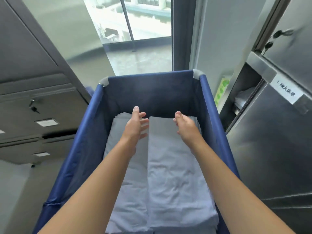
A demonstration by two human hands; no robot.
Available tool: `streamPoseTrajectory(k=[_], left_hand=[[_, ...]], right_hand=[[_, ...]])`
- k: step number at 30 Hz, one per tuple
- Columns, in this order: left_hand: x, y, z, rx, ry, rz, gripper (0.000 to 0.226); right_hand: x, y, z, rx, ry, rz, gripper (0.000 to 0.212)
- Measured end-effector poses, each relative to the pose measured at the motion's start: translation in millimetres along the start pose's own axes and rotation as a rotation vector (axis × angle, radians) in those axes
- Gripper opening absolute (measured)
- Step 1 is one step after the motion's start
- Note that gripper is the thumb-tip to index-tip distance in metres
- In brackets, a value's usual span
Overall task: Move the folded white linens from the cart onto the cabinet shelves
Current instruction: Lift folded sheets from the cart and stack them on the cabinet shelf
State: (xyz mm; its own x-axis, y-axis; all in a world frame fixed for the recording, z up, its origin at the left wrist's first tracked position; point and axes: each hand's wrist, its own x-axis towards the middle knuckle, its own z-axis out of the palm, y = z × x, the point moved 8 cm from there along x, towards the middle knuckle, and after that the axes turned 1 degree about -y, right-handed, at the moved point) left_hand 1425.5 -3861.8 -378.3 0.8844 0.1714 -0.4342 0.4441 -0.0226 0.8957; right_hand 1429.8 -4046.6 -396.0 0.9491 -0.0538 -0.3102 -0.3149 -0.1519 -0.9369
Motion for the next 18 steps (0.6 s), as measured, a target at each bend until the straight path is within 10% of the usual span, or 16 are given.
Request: streamPoseTrajectory(k=[4,9,18], left_hand=[[-33,81,-21,-0.092,0.047,0.099,0.056],[-76,167,-50,-0.143,0.092,0.217,0.060],[-145,264,-89,-0.273,0.108,0.431,0.069]], right_hand=[[-21,-90,7,0.035,-0.048,-0.113,0.062],[-49,-188,13,0.106,-0.109,-0.244,0.030],[-124,-319,21,0.145,-0.236,-0.496,0.057]])
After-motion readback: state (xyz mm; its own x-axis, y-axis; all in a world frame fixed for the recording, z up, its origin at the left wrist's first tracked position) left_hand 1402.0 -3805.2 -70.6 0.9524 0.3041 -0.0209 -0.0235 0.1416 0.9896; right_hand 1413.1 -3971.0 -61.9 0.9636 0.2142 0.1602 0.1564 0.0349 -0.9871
